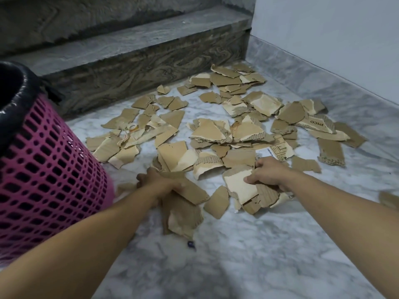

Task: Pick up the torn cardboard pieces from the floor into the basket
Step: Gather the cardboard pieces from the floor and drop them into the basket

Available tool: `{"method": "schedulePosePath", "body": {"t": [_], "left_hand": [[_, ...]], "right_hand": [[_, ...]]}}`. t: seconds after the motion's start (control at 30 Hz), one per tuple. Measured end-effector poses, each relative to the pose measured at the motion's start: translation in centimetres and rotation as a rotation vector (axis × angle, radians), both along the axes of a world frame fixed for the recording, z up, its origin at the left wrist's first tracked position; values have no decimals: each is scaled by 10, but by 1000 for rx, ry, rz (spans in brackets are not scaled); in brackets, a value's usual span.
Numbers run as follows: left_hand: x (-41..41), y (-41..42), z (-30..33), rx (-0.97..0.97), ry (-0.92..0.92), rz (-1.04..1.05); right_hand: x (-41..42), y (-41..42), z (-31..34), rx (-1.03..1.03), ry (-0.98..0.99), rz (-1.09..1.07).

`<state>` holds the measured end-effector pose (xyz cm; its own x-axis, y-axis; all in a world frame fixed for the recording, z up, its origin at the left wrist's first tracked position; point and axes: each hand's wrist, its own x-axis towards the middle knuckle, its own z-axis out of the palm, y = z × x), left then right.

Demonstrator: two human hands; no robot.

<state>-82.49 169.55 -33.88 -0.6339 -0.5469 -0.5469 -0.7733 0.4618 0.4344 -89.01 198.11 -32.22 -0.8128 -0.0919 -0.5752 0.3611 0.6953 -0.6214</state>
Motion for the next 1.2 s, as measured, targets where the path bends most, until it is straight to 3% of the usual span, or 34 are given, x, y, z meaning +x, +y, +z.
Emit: {"method": "schedulePosePath", "body": {"t": [0.13,0.23,0.4,0.8,1.0,1.2], "left_hand": [[10,17,-1,66,126,68],[15,26,-9,239,269,170],[20,46,-7,405,323,306],[32,52,35,245,320,90],[30,31,92,132,385,13],[33,6,169,148,537,1]], "right_hand": [[7,-5,0,-53,-25,-24],[16,-14,-1,-76,-24,-43],[31,-28,-5,-127,-41,-76],[49,-25,36,-103,98,-53],[37,-23,93,-75,215,-14],[36,-48,160,-68,377,23]]}}
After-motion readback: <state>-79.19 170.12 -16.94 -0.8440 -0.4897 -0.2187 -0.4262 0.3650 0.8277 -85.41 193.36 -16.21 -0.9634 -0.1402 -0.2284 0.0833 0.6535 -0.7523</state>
